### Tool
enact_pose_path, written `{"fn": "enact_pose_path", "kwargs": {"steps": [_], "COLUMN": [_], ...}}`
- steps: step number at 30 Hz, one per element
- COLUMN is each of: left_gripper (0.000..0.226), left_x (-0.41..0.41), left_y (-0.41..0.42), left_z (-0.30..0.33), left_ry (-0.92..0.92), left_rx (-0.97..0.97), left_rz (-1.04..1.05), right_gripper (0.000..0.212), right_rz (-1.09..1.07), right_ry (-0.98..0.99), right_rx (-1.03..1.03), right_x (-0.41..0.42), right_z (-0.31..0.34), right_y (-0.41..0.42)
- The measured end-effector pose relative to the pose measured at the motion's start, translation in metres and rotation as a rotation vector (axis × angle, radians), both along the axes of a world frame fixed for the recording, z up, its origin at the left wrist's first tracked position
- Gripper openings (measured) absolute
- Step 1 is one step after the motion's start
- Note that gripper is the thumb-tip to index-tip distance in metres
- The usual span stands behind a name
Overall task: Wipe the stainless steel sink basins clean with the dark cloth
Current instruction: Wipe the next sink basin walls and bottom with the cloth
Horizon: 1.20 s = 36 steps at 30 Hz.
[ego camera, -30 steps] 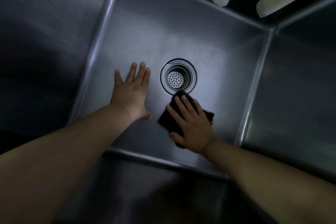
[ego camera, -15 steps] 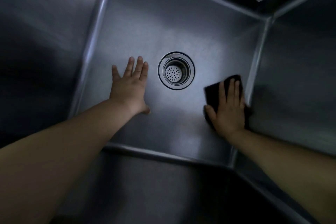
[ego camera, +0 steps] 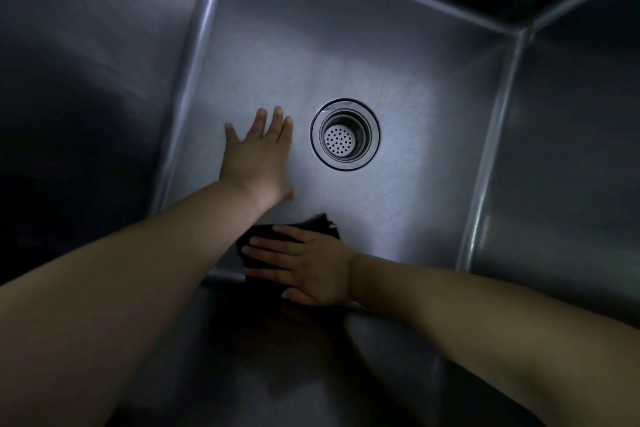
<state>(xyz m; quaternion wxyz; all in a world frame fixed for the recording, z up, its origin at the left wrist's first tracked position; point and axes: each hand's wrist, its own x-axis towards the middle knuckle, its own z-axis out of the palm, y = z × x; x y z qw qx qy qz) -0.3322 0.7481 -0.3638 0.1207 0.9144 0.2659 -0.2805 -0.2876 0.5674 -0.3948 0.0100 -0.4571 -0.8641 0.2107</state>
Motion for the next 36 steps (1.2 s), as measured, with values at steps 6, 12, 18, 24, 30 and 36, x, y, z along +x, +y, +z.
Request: {"fn": "enact_pose_path", "kwargs": {"steps": [6, 12, 18, 24, 30, 36], "left_gripper": [0.104, 0.102, 0.102, 0.049, 0.029, 0.031], "left_x": [0.003, 0.0, 0.004, 0.011, -0.029, -0.054], "left_y": [0.006, 0.007, 0.008, 0.047, 0.055, 0.046], "left_z": [0.0, -0.004, 0.001, 0.054, 0.122, 0.12], "left_ry": [-0.001, -0.051, -0.014, 0.012, -0.01, -0.051], "left_rx": [0.012, 0.044, -0.002, -0.18, 0.033, 0.105], "left_rz": [-0.023, -0.04, -0.034, 0.153, 0.2, 0.16], "right_gripper": [0.055, 0.067, 0.075, 0.073, 0.072, 0.075], "right_rz": [-0.105, -0.283, -0.802, -0.612, -0.303, -0.595], "right_ry": [-0.028, -0.187, -0.368, -0.281, -0.173, -0.277], "right_rx": [0.0, 0.029, 0.023, 0.05, 0.039, 0.029], "right_x": [0.002, 0.079, 0.127, 0.081, 0.024, 0.043], "right_z": [0.0, 0.003, 0.005, 0.004, 0.004, 0.006], "right_y": [-0.009, -0.074, -0.059, -0.059, 0.015, 0.128]}}
